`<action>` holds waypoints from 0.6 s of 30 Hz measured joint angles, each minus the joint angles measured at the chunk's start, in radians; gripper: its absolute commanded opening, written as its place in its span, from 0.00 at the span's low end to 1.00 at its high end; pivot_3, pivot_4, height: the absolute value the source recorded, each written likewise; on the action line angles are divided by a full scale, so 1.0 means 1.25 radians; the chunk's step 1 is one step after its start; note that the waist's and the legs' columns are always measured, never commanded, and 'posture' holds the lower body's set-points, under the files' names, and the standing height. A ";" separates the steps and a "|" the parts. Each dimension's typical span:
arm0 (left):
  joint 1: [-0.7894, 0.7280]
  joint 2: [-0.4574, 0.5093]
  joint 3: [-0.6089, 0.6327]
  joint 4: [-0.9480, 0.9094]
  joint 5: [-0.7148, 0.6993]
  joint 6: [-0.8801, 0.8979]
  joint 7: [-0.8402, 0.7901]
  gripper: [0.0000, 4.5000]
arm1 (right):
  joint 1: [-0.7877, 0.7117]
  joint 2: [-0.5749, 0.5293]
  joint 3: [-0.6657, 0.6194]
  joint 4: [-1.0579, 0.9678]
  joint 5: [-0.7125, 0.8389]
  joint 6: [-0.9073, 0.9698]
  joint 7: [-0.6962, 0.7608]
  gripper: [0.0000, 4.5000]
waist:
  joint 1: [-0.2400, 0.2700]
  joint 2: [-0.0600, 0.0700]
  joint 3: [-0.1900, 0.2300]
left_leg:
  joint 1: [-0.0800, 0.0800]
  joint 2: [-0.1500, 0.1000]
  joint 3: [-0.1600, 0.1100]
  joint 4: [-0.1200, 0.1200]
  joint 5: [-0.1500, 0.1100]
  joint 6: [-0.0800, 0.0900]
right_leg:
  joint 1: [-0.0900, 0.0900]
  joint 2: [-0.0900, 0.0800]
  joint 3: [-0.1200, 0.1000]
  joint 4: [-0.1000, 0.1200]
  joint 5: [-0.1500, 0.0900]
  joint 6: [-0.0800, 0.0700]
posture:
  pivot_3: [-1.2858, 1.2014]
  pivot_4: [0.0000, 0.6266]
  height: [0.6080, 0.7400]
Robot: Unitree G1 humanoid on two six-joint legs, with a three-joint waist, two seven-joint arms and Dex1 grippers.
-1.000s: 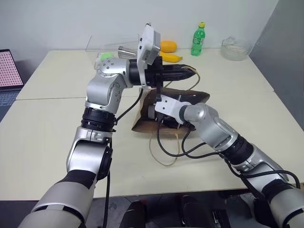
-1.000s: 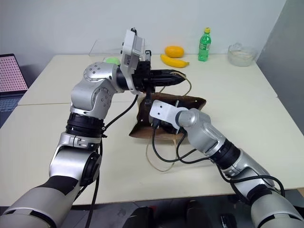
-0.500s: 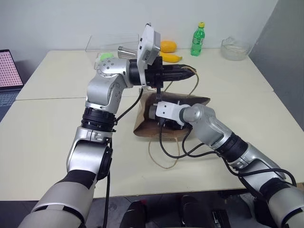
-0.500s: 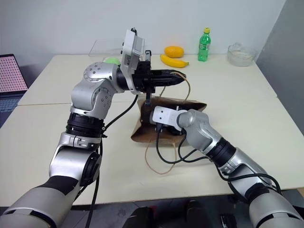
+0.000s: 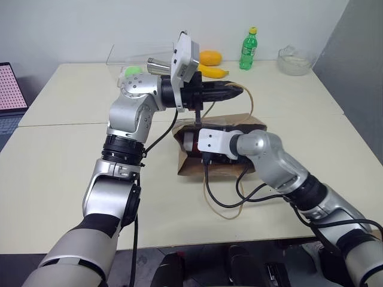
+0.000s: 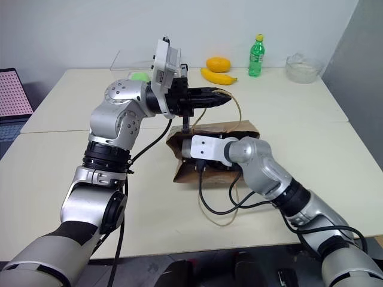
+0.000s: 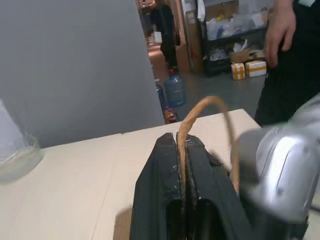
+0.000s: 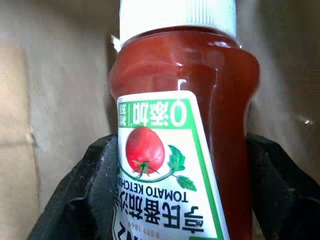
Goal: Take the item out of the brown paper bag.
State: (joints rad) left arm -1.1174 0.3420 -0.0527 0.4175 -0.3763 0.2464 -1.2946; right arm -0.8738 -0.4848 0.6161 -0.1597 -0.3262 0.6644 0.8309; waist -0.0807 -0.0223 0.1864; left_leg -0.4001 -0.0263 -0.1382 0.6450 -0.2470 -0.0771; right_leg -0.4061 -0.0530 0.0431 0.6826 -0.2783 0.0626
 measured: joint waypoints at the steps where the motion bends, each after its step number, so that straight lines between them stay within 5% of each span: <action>1: -0.001 0.000 0.000 0.007 0.002 -0.006 0.000 0.00 | 0.001 -0.008 -0.010 -0.018 0.004 -0.001 0.008 0.70 | 0.000 0.000 0.000 | 0.000 0.000 0.000 0.000 0.000 0.000 | 0.000 0.000 0.000 0.000 0.000 0.000 | 0.52 0.24 1.00; 18: -0.027 0.003 0.000 0.081 0.025 -0.074 0.015 0.00 | 0.090 -0.097 -0.068 -0.181 0.108 -0.056 0.127 0.68 | 0.000 0.000 0.000 | 0.000 0.000 0.000 0.000 0.000 0.000 | 0.000 0.000 0.000 0.000 0.000 0.000 | 0.52 0.24 1.00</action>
State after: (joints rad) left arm -1.1516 0.3459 -0.0527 0.5184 -0.3457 0.1534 -1.2758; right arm -0.7615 -0.6064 0.5314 -0.3866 -0.1915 0.5938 0.9891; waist -0.0808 -0.0223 0.1864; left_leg -0.4003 -0.0261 -0.1379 0.6450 -0.2472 -0.0767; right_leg -0.4059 -0.0531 0.0431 0.6824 -0.2783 0.0627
